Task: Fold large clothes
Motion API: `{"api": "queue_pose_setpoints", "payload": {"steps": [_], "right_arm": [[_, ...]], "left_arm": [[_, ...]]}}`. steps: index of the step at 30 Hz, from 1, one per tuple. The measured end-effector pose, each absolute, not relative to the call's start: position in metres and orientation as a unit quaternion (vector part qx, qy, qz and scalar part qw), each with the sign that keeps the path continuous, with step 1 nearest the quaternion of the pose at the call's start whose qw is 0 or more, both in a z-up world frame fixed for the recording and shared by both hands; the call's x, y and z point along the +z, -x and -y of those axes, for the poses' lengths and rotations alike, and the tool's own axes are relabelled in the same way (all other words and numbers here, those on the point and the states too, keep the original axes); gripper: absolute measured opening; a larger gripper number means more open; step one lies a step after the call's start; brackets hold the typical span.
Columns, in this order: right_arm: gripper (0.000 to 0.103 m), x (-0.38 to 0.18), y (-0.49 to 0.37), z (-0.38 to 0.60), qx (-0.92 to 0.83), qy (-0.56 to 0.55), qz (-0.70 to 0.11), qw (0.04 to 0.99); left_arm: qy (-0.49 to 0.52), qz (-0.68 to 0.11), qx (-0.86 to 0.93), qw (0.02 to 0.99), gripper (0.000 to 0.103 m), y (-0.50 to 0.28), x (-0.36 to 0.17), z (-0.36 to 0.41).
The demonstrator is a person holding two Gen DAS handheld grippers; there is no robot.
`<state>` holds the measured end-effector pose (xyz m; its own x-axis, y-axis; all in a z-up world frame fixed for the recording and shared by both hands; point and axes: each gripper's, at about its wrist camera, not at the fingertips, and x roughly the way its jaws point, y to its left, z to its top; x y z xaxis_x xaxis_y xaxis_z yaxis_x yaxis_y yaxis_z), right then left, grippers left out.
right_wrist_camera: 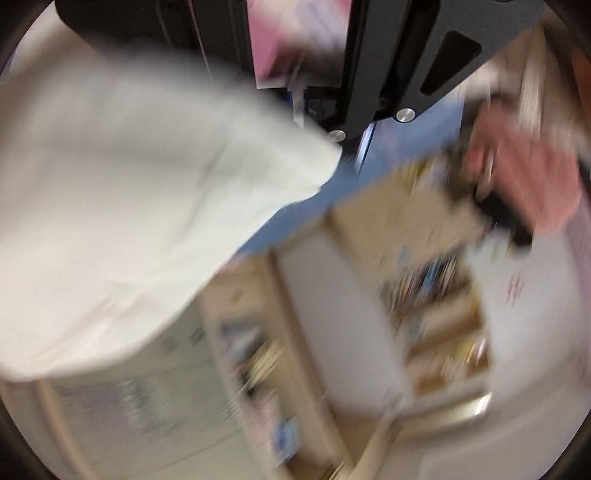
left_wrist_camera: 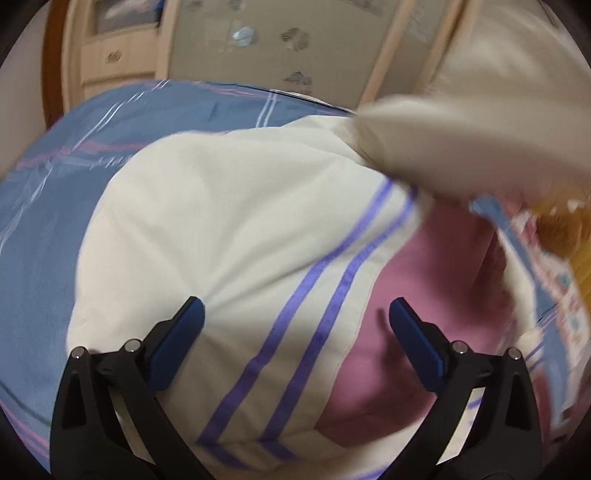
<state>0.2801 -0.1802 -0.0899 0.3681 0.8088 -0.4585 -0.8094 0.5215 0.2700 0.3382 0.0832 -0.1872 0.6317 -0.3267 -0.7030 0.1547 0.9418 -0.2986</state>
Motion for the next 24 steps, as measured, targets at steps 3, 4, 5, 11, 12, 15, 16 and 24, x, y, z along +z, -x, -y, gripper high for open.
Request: {"api": "queue_pose_setpoints", "payload": {"steps": [3,4,5,11,12,15,16,24], "right_arm": [[0.017,-0.144,-0.221,0.173,0.428,0.074,-0.332,0.837],[0.036,-0.16,-0.211,0.18,0.41,0.055,-0.35,0.84],[0.07,-0.18,-0.204,0.19,0.389,0.018,-0.385,0.837],[0.09,-0.197,-0.184,0.24,0.323,-0.051,-0.419,0.847],[0.09,-0.182,-0.183,0.258,0.292,-0.071,-0.382,0.874],[0.097,-0.155,-0.199,0.294,0.178,-0.097,-0.329,0.922],[0.097,-0.148,-0.208,0.303,0.16,-0.102,-0.312,0.931],[0.03,-0.158,-0.277,0.255,0.201,-0.129,-0.401,0.884]], "left_arm": [[0.13,-0.403,-0.129,0.897,0.101,-0.321,-0.181,-0.092],[0.129,-0.403,-0.125,0.897,0.101,-0.317,-0.181,-0.092],[0.125,-0.403,-0.119,0.899,0.101,-0.312,-0.18,-0.09],[0.115,-0.404,-0.126,0.899,0.101,-0.298,-0.168,-0.071],[0.111,-0.405,-0.121,0.9,0.101,-0.296,-0.166,-0.069],[0.119,-0.41,-0.12,0.896,0.101,-0.289,-0.167,-0.068],[0.127,-0.412,-0.124,0.894,0.101,-0.285,-0.167,-0.068],[0.164,-0.431,-0.126,0.878,0.101,-0.262,-0.166,-0.078]]}}
